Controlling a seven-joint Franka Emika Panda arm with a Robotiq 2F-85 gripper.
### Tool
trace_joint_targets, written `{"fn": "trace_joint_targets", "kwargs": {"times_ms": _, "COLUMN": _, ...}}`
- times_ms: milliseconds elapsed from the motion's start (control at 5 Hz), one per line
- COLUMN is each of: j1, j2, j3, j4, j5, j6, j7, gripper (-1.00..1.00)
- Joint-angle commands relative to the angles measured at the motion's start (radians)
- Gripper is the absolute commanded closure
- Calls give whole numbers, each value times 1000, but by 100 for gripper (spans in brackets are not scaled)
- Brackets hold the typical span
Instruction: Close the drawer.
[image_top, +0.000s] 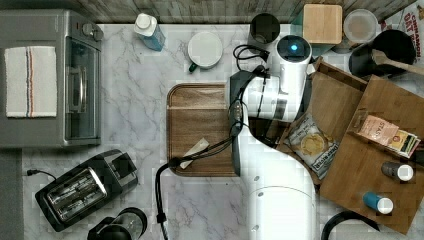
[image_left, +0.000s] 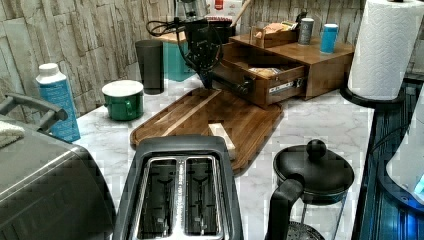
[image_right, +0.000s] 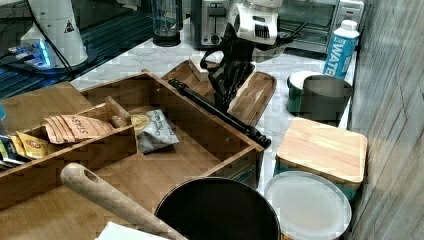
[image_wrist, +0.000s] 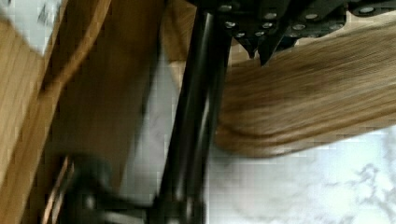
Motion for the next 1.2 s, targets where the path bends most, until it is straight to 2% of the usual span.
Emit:
{"fn": "trace_joint_targets", "kwargs": {"times_ms": 200, "j1": -262, "j2": 19, "j3": -186, "j4": 221, "j5": -38, "j6": -98, "j7": -328, "gripper": 100}}
{"fn": "trace_joint_targets", "kwargs": {"times_ms": 400, "j1": -265, "j2": -29, "j3": -224, "j4": 121, "j5": -55, "j6": 3, "j7": -265, "gripper": 100}}
{"fn": "trace_joint_targets", "kwargs": {"times_ms": 600, "j1": -226, "j2": -95, "j3": -285, "j4": 29, "j5": -145, "j6": 45, "j7": -128, "gripper": 100}}
{"fn": "trace_joint_targets", "kwargs": {"times_ms": 800, "j1": -173, "j2": -142, "j3": -361, "j4": -85, "j5": -202, "j6": 183, "j7": -10, "gripper": 100}}
{"fn": "trace_joint_targets", "kwargs": {"times_ms": 1200, "j1": -145, "j2": -137, "j3": -392, "j4": -86, "j5": -185, "j6": 185, "j7": -21, "gripper": 100}}
